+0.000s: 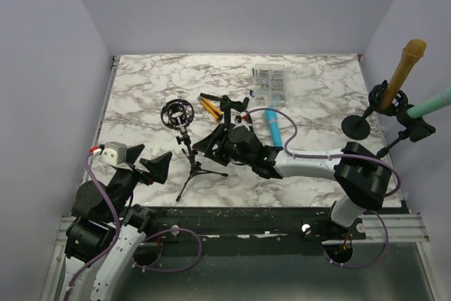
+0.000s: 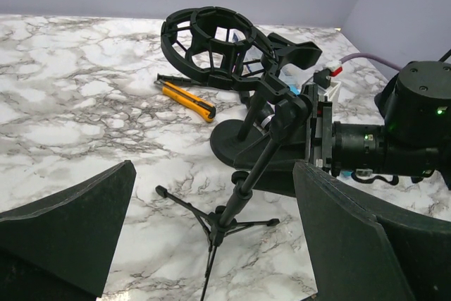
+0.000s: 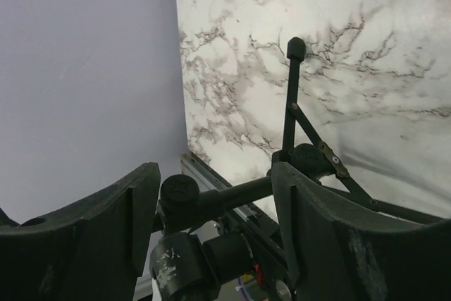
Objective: Remove the microphone from the stand
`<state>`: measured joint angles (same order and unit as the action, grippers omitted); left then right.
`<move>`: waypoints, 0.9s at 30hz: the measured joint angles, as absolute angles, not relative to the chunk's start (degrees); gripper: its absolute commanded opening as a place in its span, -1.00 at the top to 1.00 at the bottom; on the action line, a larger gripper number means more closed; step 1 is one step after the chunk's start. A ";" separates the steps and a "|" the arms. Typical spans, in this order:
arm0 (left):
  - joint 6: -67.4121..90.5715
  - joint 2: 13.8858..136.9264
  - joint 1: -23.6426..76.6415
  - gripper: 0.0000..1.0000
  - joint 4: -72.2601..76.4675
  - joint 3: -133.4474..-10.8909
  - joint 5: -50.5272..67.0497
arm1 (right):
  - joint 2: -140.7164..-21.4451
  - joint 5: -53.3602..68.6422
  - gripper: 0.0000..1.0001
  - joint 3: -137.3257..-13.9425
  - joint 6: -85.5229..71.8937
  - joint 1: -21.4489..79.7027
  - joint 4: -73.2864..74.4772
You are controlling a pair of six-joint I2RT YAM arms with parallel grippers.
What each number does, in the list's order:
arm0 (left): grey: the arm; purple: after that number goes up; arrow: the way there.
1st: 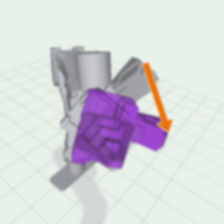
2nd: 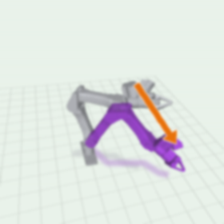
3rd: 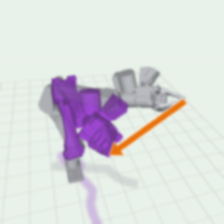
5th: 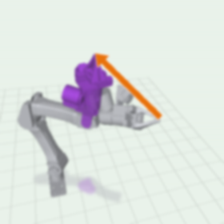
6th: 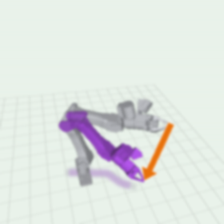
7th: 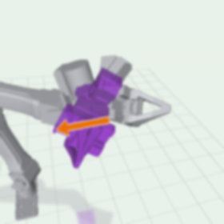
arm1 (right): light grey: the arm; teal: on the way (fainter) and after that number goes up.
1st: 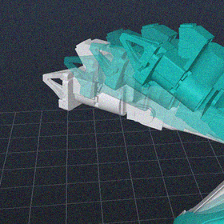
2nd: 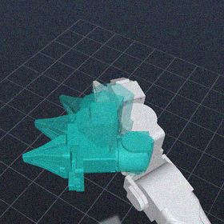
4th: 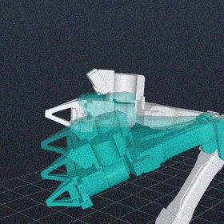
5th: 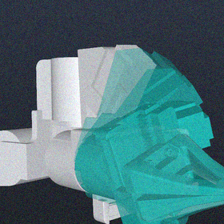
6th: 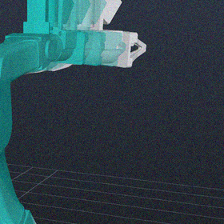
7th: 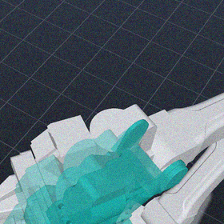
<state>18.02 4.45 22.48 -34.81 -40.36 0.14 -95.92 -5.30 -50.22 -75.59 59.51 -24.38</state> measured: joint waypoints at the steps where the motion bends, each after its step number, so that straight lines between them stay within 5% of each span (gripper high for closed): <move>1: 18.02 4.45 22.48 -0.97 -34.81 -40.36 0.16 | -94.98 -5.41 -0.41 -51.00 -75.55 59.51 -21.37; 10: 18.02 4.45 22.48 -0.97 -34.81 -40.36 0.16 | -92.99 -5.04 0.18 -60.58 -77.47 59.70 -3.36; 19: 18.02 4.45 22.48 -0.97 -34.81 -40.36 0.16 | -98.04 -4.91 0.29 -67.33 -79.81 61.23 3.33; 24: 18.02 4.45 22.48 -0.97 -34.81 -40.36 0.16 | -98.48 -4.97 0.92 -67.99 -80.40 61.45 3.99; 27: 18.02 4.45 22.48 -0.97 -34.81 -40.36 0.16 | -98.48 -5.08 0.99 -67.75 -80.82 61.56 3.86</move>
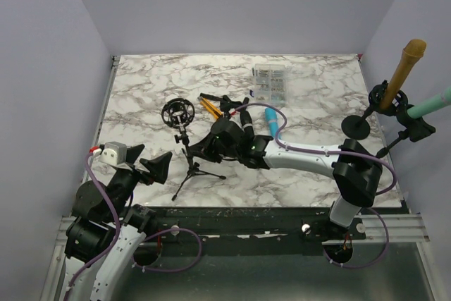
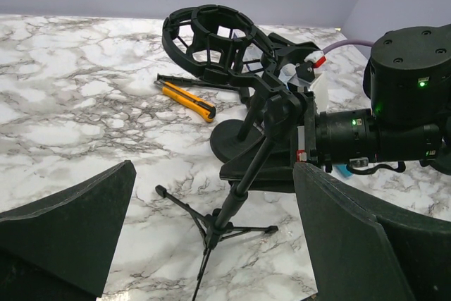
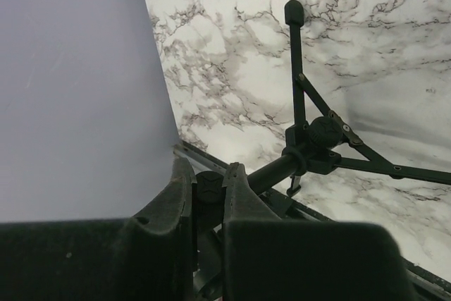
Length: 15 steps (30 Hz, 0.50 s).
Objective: Remove the microphone from the stand
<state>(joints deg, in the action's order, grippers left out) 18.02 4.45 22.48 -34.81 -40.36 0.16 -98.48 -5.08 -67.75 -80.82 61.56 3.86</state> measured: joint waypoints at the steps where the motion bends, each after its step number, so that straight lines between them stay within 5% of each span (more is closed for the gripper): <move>1: 18.02 4.45 22.48 -0.97 -34.79 -40.36 0.16 | -98.48 -5.15 0.99 -67.42 -81.08 61.56 3.22; 7: 18.02 4.45 22.48 -0.97 -34.81 -40.36 0.16 | -97.93 -5.98 0.99 -58.98 -80.86 61.73 -12.49; 15: 18.02 4.45 22.48 -0.97 -34.81 -40.36 0.14 | -110.24 -3.22 0.99 -42.83 -79.72 60.75 -66.83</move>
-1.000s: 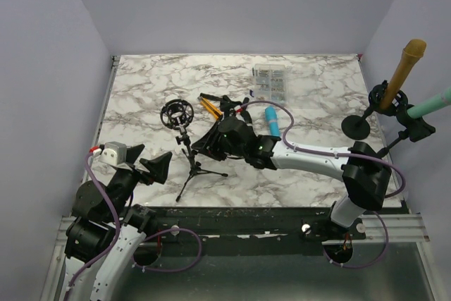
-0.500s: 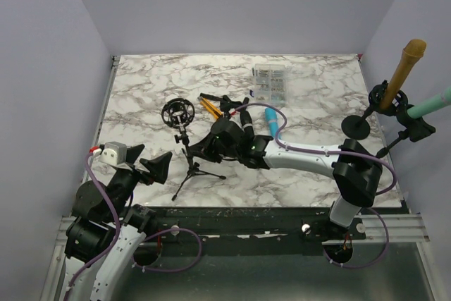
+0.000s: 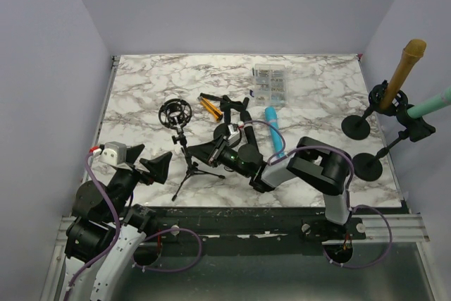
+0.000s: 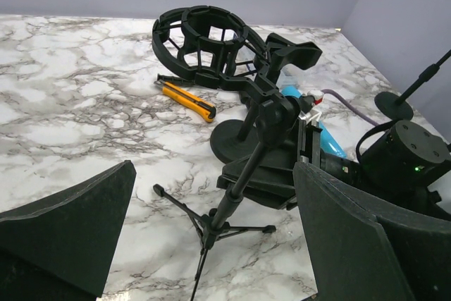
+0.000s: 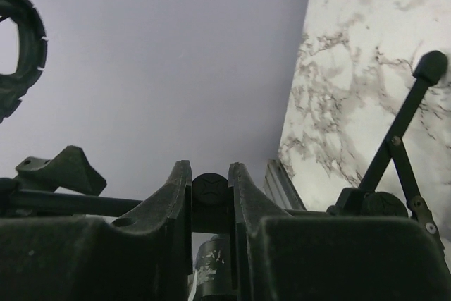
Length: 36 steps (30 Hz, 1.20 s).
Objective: Remove the microphone from the stand
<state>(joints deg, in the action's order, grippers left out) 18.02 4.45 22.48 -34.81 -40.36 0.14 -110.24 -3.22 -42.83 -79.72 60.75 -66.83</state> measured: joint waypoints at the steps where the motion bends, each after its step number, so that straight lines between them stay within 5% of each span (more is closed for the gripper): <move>1: 18.02 4.43 22.48 -0.97 -34.81 -40.36 0.12 | -112.22 -2.22 0.99 -42.74 -79.75 60.42 -71.16; 5: 18.02 4.29 22.48 -0.97 -34.81 -40.36 -0.03 | -113.58 -0.78 0.94 -42.46 -78.46 59.90 -75.37; 9: 18.02 4.16 22.48 -0.97 -34.81 -40.36 -0.08 | -107.55 -1.50 -0.13 -42.30 -76.44 59.88 -64.64; 12: 18.02 4.16 22.48 -0.97 -34.79 -40.34 -0.10 | -102.06 -2.44 -0.55 -44.27 -74.89 59.59 -50.57; 18: 18.02 4.16 22.48 -0.97 -34.81 -40.34 -0.10 | -96.44 -3.51 -0.59 -53.49 -73.45 59.13 -23.55; 27: 18.02 4.16 22.48 -0.97 -34.81 -40.34 -0.10 | -95.46 -4.21 -0.49 -62.85 -75.96 59.72 -2.20; 36: 18.02 5.30 22.48 -0.97 -34.72 -40.34 0.08 | -88.92 -8.23 -0.89 -58.02 -70.74 60.40 3.18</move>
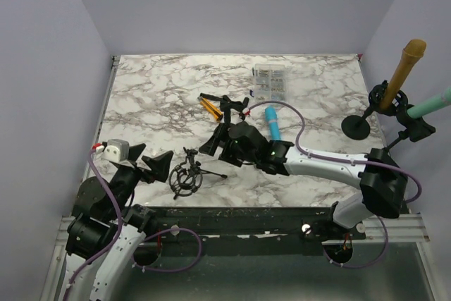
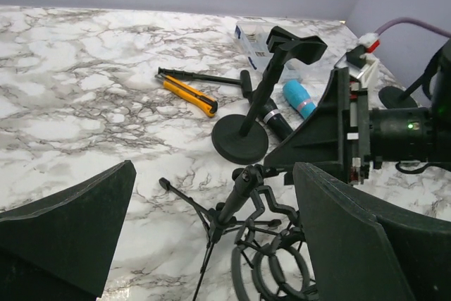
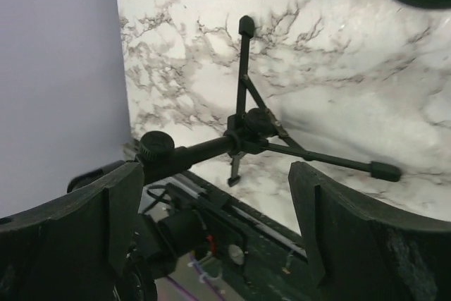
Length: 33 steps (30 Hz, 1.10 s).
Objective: Remove the microphone from the stand
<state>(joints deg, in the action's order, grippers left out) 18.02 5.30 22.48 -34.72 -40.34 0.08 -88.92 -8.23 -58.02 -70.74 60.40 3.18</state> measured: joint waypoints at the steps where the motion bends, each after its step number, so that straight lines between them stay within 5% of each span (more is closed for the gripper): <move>1: 18.02 5.85 22.48 -0.97 -34.74 -40.32 0.23 | -87.85 -8.54 -0.92 -57.39 -69.10 60.40 3.29; 5: 18.02 6.87 22.46 -0.97 -34.74 -40.23 0.51 | -82.89 -9.63 -0.87 -54.37 -57.63 60.38 2.42; 8: 18.02 7.18 22.46 -0.97 -34.74 -40.23 0.54 | -81.73 -9.54 -0.58 -52.42 -51.72 60.40 0.75; 15: 18.02 7.70 22.46 -0.97 -34.79 -40.23 0.16 | -82.61 -9.45 -0.32 -45.65 -39.57 60.42 -2.92; 26: 18.04 9.37 21.47 -0.97 -34.85 -40.23 -1.58 | -93.58 -4.27 -0.22 -43.07 -21.67 61.80 -14.98; 33: 18.04 9.61 21.37 -0.97 -34.89 -40.23 -2.00 | -103.24 -1.54 0.44 -48.23 -18.04 62.61 -19.68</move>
<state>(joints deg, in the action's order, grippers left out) 18.04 9.61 21.37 -34.89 -40.23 -2.00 -103.24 -1.54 -48.23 -18.04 62.61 -19.68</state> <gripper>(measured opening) 0.979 0.380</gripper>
